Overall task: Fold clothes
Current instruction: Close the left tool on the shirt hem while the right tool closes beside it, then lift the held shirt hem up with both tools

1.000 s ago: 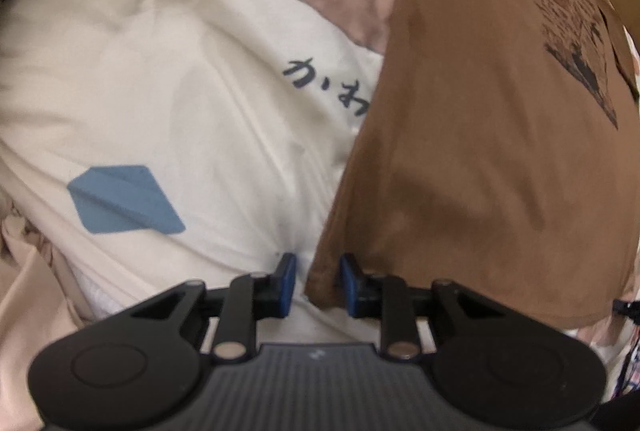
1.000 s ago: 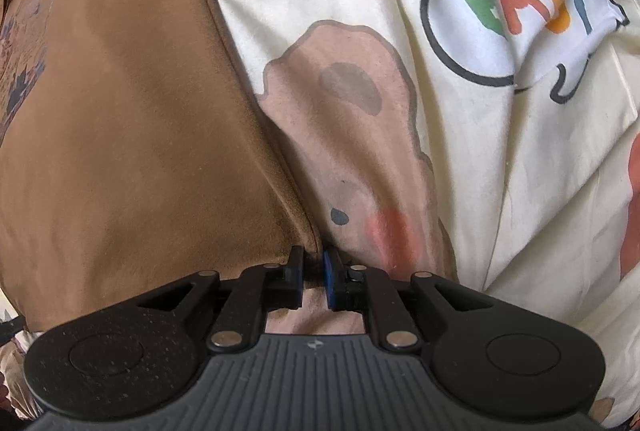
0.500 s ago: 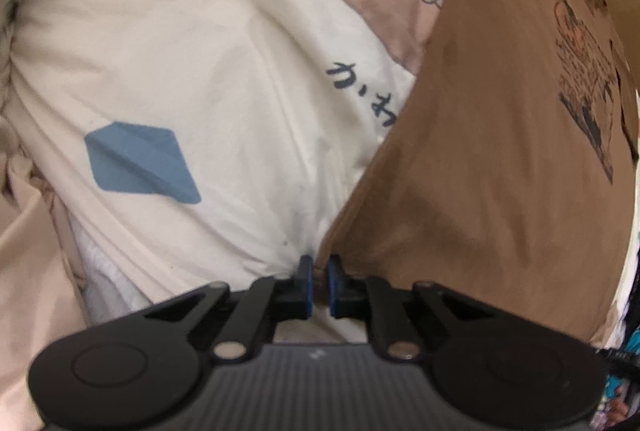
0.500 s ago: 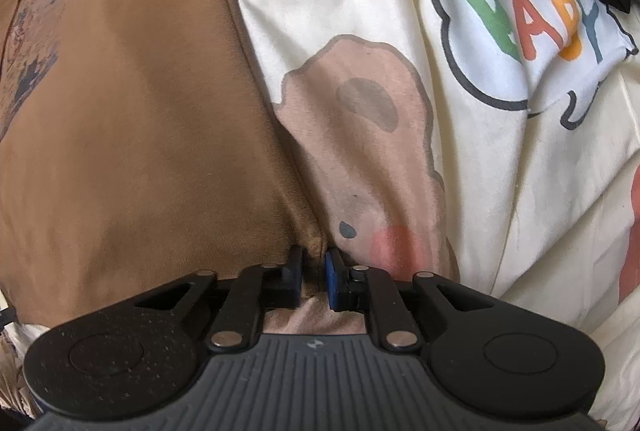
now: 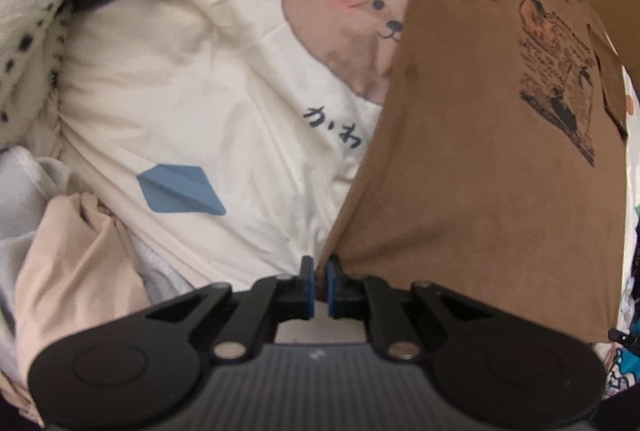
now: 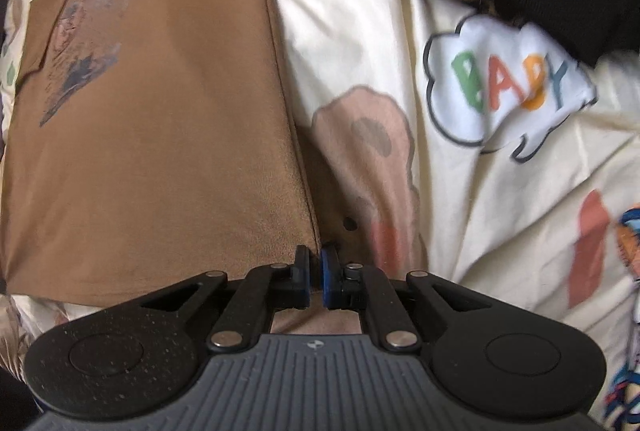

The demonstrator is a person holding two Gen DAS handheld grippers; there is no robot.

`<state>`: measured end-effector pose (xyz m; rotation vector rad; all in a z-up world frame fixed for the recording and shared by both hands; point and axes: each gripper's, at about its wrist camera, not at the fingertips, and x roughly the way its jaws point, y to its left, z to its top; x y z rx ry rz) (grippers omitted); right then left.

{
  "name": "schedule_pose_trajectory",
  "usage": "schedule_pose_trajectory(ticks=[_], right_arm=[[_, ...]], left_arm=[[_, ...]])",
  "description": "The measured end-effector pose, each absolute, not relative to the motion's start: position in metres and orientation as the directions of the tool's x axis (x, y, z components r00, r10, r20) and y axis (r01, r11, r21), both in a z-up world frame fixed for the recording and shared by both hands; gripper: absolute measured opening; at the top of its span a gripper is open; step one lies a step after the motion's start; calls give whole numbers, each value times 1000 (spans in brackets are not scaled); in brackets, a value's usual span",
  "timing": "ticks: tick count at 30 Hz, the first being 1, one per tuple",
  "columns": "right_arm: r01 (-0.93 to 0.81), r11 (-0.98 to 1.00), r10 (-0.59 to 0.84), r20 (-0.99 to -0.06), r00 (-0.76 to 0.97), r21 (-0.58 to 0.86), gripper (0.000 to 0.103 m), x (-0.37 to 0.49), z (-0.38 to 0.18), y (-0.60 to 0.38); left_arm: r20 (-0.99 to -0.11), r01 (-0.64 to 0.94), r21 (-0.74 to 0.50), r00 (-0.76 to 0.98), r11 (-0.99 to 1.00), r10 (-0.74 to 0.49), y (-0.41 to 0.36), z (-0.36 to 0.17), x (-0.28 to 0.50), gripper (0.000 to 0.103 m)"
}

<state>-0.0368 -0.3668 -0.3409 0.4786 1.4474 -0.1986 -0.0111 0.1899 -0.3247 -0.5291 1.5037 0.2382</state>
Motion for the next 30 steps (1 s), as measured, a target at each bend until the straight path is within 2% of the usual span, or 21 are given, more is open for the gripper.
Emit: schedule_pose_trajectory(ticks=[4, 7, 30], right_arm=[[400, 895, 151, -978, 146, 198, 3, -51, -313, -403], [404, 892, 151, -976, 155, 202, 3, -40, -312, -392], [416, 899, 114, -990, 83, 138, 3, -76, -327, -390]], left_arm=[[-984, -445, -180, 74, 877, -164, 207, -304, -7, 6], [-984, -447, -177, 77, 877, -160, 216, -290, -8, 5], [-988, -449, -142, 5, 882, -156, 196, -302, -51, 5]])
